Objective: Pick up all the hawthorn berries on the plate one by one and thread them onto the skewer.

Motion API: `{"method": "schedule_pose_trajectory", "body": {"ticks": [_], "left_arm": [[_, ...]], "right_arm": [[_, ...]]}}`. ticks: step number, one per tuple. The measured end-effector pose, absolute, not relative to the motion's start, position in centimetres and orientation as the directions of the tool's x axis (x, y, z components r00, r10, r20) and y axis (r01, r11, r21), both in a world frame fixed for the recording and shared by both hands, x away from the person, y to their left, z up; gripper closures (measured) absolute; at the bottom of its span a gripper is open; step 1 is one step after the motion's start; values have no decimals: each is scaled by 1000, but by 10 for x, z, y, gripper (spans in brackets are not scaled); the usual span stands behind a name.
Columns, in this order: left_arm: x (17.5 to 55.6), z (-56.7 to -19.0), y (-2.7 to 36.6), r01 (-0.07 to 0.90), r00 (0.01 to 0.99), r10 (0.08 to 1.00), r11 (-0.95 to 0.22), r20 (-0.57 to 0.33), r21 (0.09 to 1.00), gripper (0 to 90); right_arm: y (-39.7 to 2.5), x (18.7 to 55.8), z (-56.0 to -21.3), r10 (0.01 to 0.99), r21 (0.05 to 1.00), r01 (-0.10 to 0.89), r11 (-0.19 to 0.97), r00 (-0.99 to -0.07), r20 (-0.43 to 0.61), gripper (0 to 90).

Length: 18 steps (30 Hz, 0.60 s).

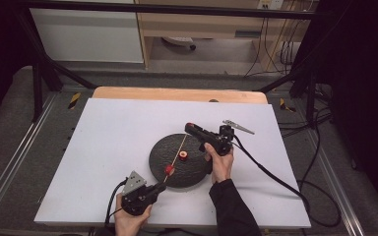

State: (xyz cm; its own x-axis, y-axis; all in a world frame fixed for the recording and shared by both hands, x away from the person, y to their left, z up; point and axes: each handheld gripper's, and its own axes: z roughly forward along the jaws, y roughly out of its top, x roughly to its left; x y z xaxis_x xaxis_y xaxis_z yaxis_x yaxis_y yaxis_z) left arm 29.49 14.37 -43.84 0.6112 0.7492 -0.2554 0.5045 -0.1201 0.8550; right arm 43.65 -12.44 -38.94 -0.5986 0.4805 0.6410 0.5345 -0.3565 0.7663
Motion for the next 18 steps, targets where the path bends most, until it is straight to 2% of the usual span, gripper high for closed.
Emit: {"method": "schedule_pose_trajectory", "body": {"ticks": [5, 12, 18], "left_arm": [[295, -442, 144, 488, 610, 755, -120, -240, 865, 884], [294, -442, 140, 474, 607, 764, -130, -216, 871, 884], [294, -441, 143, 466, 604, 768, -125, -212, 876, 883]], "right_arm": [[-125, 437, -386, 431, 707, 559, -433, -560, 707, 641], [-122, 434, -389, 369, 632, 633, -447, -513, 775, 640], [-124, 432, -386, 380, 635, 639, -434, -509, 772, 639]]}}
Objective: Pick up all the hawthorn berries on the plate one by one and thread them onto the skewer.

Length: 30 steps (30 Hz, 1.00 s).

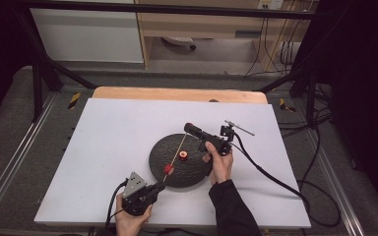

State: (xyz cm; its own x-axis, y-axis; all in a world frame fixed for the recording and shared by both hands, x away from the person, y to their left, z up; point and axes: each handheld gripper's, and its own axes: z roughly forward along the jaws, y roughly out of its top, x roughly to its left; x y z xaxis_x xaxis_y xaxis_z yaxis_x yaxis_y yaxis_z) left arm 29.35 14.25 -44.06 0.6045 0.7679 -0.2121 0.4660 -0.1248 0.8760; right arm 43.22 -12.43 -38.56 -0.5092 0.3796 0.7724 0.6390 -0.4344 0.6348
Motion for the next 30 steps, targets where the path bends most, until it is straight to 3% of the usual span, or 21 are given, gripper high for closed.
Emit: {"method": "schedule_pose_trajectory", "body": {"ticks": [6, 16, 30], "left_arm": [[293, -440, 143, 453, 603, 777, -144, -183, 880, 883], [291, -438, 144, 421, 605, 778, -131, -170, 897, 883], [303, -430, 142, 431, 593, 779, -92, -204, 898, 883]], "right_arm": [[-128, 437, -383, 298, 548, 695, -465, -460, 836, 638], [-128, 438, -383, 272, 503, 733, -458, -423, 864, 638], [-113, 427, -400, 307, 534, 760, -371, -442, 843, 636]]}}
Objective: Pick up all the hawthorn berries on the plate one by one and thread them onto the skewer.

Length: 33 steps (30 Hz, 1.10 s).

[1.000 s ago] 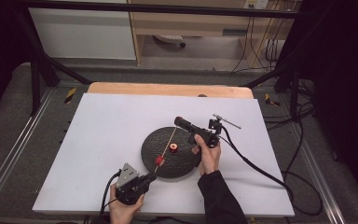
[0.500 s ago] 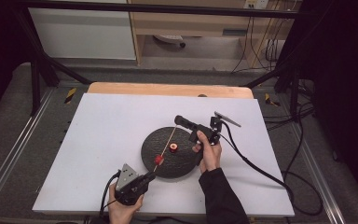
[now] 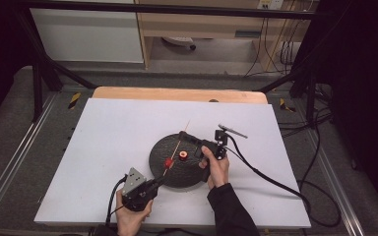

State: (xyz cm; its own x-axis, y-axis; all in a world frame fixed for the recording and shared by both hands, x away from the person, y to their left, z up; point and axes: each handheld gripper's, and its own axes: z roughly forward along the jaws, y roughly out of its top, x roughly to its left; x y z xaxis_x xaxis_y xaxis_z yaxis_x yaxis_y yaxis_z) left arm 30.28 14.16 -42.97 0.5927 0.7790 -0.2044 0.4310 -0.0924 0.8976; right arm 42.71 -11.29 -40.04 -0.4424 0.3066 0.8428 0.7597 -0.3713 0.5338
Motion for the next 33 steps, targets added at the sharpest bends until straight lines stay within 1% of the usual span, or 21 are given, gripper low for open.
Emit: {"method": "schedule_pose_trajectory", "body": {"ticks": [2, 6, 14, 19, 22, 24, 26, 27, 30, 33], "left_arm": [[306, -429, 141, 448, 589, 778, -88, -219, 890, 883], [311, -430, 139, 451, 588, 778, -90, -220, 888, 883], [319, -428, 134, 461, 586, 776, -84, -232, 883, 883], [321, -430, 135, 466, 599, 764, -89, -240, 880, 883], [322, -429, 142, 464, 608, 759, -103, -232, 880, 883], [321, -427, 148, 469, 611, 756, -108, -233, 877, 883], [321, -426, 158, 465, 613, 761, -128, -214, 876, 883], [320, -426, 163, 465, 616, 761, -142, -204, 874, 883], [319, -423, 180, 461, 616, 771, -188, -160, 867, 882], [319, -421, 197, 470, 618, 774, -220, -141, 855, 882]], "right_arm": [[-110, 425, -406, 325, 552, 755, -355, -454, 830, 636], [-107, 421, -409, 357, 584, 739, -336, -474, 805, 635], [-100, 410, -418, 372, 599, 747, -289, -489, 789, 634], [-100, 409, -417, 390, 611, 743, -274, -495, 776, 623], [-103, 409, -413, 414, 641, 721, -261, -517, 750, 522], [-106, 409, -408, 443, 677, 695, -241, -542, 714, 453], [-112, 411, -403, 487, 718, 660, -220, -564, 667, 367], [-114, 412, -401, 507, 734, 647, -206, -571, 645, 339], [-120, 416, -395, 556, 766, 628, -136, -592, 584, 285], [-121, 423, -391, 632, 793, 609, -8, -612, 476, 247]]}}
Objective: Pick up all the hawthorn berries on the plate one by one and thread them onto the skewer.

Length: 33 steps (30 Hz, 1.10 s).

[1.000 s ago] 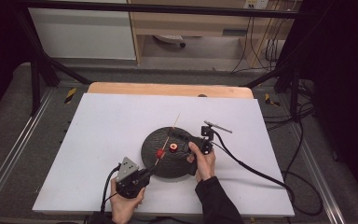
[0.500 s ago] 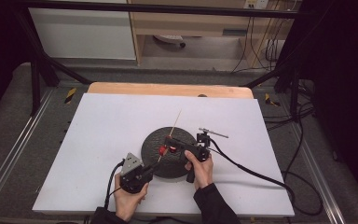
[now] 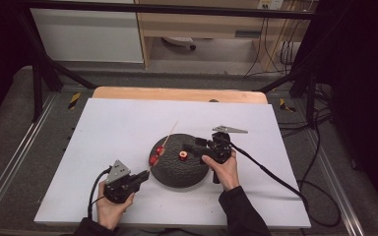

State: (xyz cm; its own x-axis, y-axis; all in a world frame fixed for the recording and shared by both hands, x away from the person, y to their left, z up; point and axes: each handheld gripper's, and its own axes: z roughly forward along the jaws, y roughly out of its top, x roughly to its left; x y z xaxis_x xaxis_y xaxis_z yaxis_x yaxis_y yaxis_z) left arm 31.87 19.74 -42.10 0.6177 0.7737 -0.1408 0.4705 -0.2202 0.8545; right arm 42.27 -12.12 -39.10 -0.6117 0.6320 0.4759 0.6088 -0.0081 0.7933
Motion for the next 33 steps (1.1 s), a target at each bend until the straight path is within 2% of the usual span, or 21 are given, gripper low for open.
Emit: {"method": "schedule_pose_trajectory", "body": {"ticks": [3, 6, 12, 16, 22, 33], "left_arm": [[319, -421, 212, 495, 622, 773, -263, -126, 828, 881], [320, -424, 222, 516, 618, 775, -274, -131, 812, 881], [319, -428, 227, 517, 623, 776, -309, -103, 798, 881], [321, -430, 227, 520, 632, 768, -318, -106, 792, 881], [322, -432, 227, 522, 633, 768, -329, -99, 787, 881], [323, -432, 227, 526, 634, 766, -331, -102, 783, 882]], "right_arm": [[-113, 430, -388, 668, 786, 597, 159, -652, 360, 228], [-98, 437, -387, 656, 740, 575, 349, -714, 245, 233], [-72, 453, -390, 601, 622, 529, 577, -791, 116, 296], [-63, 464, -397, 572, 558, 515, 650, -815, 86, 335], [-58, 479, -407, 528, 475, 505, 721, -844, 96, 422], [-56, 490, -411, 492, 431, 493, 756, -862, 124, 549]]}}
